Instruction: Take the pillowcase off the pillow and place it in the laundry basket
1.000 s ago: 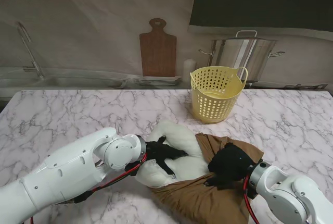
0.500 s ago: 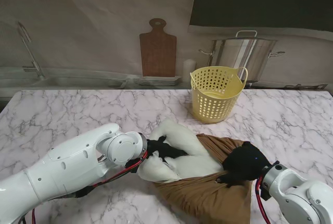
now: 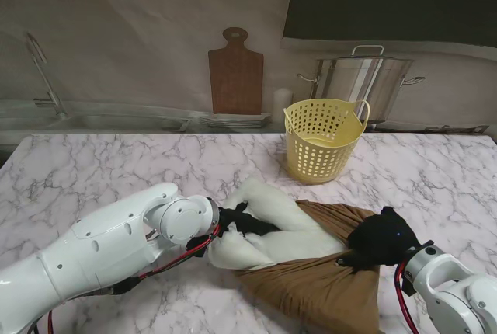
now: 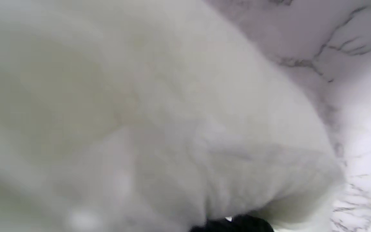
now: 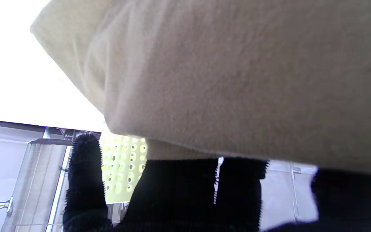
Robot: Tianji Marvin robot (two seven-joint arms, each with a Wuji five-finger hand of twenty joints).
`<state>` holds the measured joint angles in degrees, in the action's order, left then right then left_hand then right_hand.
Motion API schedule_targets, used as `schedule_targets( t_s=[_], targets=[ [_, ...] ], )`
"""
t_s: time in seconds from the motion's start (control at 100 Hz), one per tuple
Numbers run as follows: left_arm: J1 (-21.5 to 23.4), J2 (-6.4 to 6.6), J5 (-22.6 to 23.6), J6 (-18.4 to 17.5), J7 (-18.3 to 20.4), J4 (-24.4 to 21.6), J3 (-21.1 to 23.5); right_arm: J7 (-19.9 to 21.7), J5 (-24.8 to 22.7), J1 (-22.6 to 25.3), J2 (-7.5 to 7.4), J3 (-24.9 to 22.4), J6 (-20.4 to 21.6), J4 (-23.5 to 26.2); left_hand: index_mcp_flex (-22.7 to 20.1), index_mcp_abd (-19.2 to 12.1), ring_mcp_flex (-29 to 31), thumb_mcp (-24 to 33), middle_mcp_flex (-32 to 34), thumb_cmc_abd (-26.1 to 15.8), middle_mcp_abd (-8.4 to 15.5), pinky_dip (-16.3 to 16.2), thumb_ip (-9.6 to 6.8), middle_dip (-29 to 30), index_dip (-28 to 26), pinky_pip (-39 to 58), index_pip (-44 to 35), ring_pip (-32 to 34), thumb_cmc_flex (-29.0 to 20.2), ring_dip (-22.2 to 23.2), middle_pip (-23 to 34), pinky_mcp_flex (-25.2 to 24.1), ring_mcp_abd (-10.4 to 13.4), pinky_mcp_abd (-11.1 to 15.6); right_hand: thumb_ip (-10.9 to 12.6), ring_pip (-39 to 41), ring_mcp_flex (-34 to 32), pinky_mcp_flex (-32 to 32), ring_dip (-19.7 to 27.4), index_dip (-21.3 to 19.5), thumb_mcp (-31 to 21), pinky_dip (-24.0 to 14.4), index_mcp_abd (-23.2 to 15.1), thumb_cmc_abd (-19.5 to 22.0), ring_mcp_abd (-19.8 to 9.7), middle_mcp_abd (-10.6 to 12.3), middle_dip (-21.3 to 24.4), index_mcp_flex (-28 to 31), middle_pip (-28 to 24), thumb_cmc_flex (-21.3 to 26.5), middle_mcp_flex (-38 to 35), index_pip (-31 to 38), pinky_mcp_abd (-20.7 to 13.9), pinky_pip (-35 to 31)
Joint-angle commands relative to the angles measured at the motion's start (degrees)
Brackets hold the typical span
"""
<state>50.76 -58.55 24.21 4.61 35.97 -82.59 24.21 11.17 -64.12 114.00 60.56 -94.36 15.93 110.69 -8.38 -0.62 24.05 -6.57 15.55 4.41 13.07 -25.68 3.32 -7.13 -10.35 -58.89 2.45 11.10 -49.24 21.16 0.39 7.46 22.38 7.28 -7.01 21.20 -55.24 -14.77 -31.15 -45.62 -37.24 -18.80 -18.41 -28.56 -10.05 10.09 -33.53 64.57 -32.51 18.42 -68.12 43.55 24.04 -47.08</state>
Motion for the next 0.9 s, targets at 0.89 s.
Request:
schedule_targets(
  t_s=[0.89],
  targets=[
    [22.1, 4.85, 16.4, -7.2, 8.8, -7.3, 25.5, 6.1, 10.8, -3.0, -1.82, 6.1, 1.4, -4.2, -8.6, 7.5, 2.0, 5.5, 4.4, 0.8, -21.3, -1.1, -3.61, -0.8, -3.2, 95.1, -4.5, -1.2, -11.8, -1.3, 1.5, 1.3, -33.1, -13.2, 3.2, -2.3, 1.6, 0.2, 2.2, 20.3, 8.9, -4.9, 0.6, 6.2, 11.9, -6.6, 7.8, -28.7, 9.9, 13.2, 13.2, -14.1, -0.4, -0.6]
  ],
)
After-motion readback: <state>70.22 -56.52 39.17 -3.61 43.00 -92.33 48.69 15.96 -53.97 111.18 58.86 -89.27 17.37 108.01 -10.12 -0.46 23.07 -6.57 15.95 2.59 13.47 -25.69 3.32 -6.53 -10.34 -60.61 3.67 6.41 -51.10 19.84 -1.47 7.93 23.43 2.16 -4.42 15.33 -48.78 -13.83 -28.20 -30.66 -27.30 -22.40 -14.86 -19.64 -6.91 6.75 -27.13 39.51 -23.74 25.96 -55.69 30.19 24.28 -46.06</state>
